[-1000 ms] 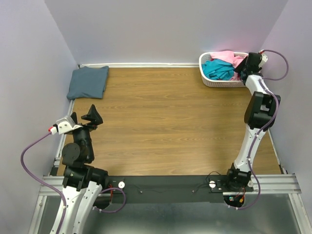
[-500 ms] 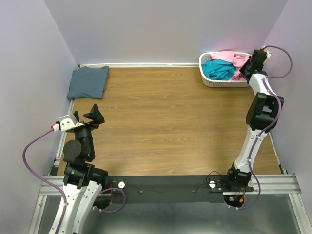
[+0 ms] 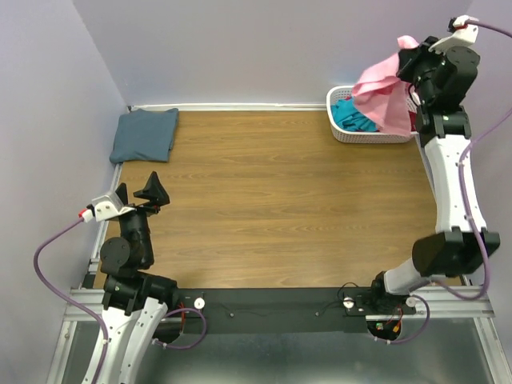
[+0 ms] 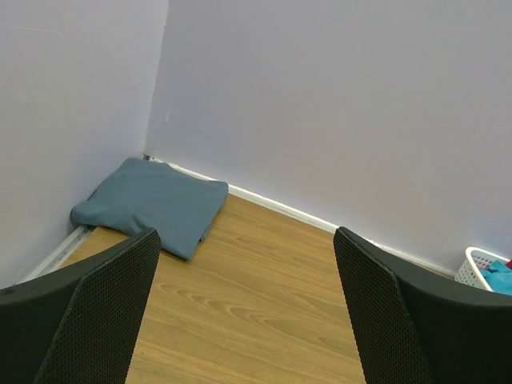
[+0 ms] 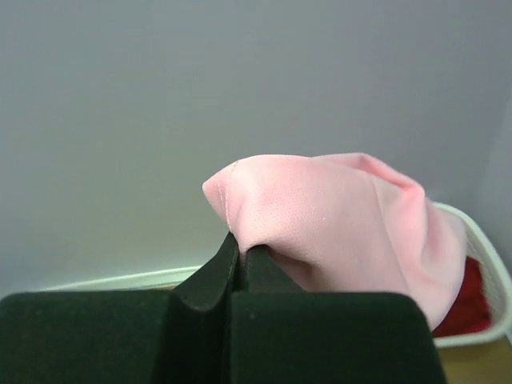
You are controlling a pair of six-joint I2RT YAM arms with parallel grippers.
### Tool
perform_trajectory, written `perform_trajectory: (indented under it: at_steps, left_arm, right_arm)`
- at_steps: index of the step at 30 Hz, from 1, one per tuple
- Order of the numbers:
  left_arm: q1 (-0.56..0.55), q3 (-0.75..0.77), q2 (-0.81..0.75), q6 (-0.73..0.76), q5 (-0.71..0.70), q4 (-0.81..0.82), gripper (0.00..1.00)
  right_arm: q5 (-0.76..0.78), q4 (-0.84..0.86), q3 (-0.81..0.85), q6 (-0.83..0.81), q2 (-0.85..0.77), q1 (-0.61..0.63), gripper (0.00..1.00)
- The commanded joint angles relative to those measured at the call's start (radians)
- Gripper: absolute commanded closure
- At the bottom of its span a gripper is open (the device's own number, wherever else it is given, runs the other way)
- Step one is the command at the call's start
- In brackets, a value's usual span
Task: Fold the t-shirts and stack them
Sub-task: Move the tshirt to the center of the board, then flatten the tshirt out
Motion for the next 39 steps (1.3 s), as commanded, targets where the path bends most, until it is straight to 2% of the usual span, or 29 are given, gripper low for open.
perform_trajectory:
  at_steps: [1, 8, 11, 12, 14, 15, 17, 18, 19, 24, 30, 33, 37, 39]
  left_arm:
    - [-0.007, -0.008, -0.018, 0.003, 0.013, 0.015, 0.03]
    - [-0.008, -0.008, -0.014, 0.001, 0.023, 0.015, 0.03]
    - [-0.008, -0.009, -0.006, -0.004, 0.031, 0.015, 0.03]
    - [-0.008, -0.008, 0.002, -0.005, 0.046, 0.016, 0.03]
    - [-0.008, -0.008, 0.011, -0.010, 0.052, 0.016, 0.03]
    - [-0.008, -0.008, 0.017, -0.013, 0.074, 0.018, 0.03]
    - [-0.008, -0.006, 0.032, -0.023, 0.101, 0.018, 0.03]
    - [-0.008, -0.005, 0.049, -0.028, 0.141, 0.021, 0.03]
    - [-0.008, -0.005, 0.061, -0.031, 0.164, 0.021, 0.03]
    - [-0.008, 0.006, 0.165, -0.100, 0.383, 0.031, 0.03]
    - [-0.031, 0.049, 0.384, -0.146, 0.653, 0.018, 0.03]
    - [-0.106, 0.101, 0.516, -0.169, 0.700, -0.002, 0.03]
    - [-0.281, 0.190, 0.681, -0.192, 0.642, -0.050, 0.03]
    - [-0.324, 0.231, 0.774, -0.209, 0.614, -0.048, 0.03]
  right_arm:
    - [-0.219, 0.003, -0.047, 0.025, -0.128, 0.054, 0.99]
    - [-0.629, 0.001, -0.179, 0.209, -0.239, 0.162, 0.99]
    - [-0.820, -0.002, -0.339, 0.261, -0.250, 0.189, 0.97]
    - [-0.932, -0.023, -0.436, 0.264, -0.239, 0.204, 0.96]
    - [-1.015, -0.045, -0.543, 0.266, -0.239, 0.209, 0.86]
    - [-0.972, -0.059, -0.597, 0.270, -0.260, 0.209, 0.69]
    - [-0.816, -0.141, -0.691, 0.251, -0.297, 0.208, 0.47]
    - [-0.687, -0.161, -0.756, 0.232, -0.326, 0.209, 0.34]
    - [-0.630, -0.178, -0.784, 0.217, -0.339, 0.209, 0.31]
    - [-0.386, -0.241, -0.840, 0.125, -0.357, 0.208, 0.29]
    - [-0.404, -0.267, -0.832, 0.092, -0.276, 0.211, 0.30]
    - [-0.372, -0.267, -0.854, 0.097, -0.238, 0.223, 0.30]
    - [-0.344, -0.261, -0.872, 0.099, -0.182, 0.234, 0.30]
    - [-0.327, -0.249, -0.877, 0.102, -0.152, 0.232, 0.30]
